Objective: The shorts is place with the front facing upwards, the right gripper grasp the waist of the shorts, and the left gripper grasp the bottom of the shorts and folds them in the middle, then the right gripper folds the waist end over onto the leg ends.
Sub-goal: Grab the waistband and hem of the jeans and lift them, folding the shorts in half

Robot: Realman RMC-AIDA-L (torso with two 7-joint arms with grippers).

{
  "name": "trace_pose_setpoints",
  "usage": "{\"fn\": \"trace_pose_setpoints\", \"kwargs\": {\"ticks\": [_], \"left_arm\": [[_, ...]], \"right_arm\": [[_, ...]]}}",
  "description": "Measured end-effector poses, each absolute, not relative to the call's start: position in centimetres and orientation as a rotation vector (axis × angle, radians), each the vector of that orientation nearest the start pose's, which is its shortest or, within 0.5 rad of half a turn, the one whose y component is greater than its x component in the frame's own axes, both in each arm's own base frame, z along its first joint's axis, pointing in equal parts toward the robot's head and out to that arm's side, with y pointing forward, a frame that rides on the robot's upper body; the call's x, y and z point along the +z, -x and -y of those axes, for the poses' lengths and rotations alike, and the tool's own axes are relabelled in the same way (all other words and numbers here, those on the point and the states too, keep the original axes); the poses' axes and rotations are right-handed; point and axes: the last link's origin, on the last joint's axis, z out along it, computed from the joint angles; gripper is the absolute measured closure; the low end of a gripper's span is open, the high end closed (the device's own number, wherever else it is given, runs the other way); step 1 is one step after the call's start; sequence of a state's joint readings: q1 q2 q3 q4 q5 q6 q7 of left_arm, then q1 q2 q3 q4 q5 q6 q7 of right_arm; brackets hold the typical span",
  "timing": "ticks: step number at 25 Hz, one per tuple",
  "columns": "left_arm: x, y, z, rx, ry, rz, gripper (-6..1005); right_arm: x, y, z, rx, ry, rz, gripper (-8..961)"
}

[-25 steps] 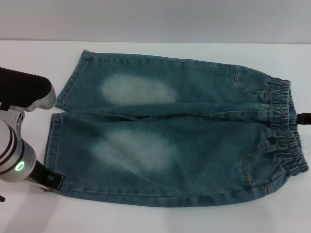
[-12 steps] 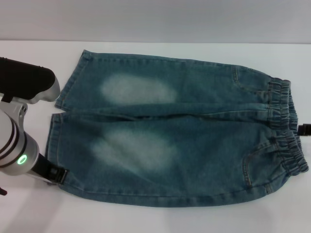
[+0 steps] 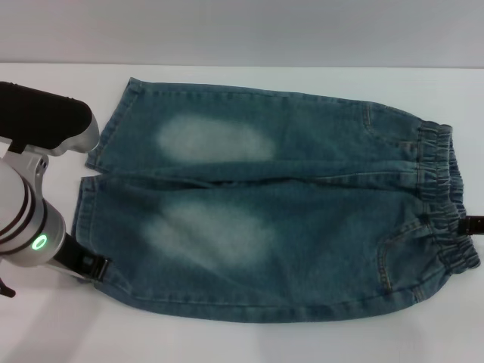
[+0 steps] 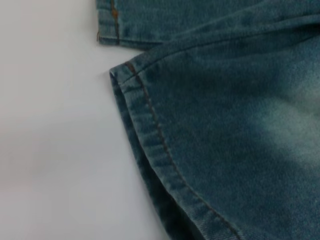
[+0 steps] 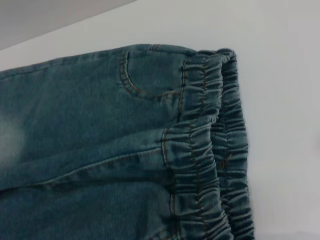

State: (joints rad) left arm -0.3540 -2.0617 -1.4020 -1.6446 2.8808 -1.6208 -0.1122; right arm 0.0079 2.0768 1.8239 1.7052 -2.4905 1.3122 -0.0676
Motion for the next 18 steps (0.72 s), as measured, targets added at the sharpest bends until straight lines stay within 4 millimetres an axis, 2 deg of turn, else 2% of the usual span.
{"fn": "trace_pose_setpoints", "kwargs": {"ticks": [18], "left_arm": [[0.2, 21.0, -29.9, 0.627, 2.019, 1.317, 914]], "right_arm": [[5.1, -29.0, -28.0, 0.049, 1.797, -1.713, 160]]}}
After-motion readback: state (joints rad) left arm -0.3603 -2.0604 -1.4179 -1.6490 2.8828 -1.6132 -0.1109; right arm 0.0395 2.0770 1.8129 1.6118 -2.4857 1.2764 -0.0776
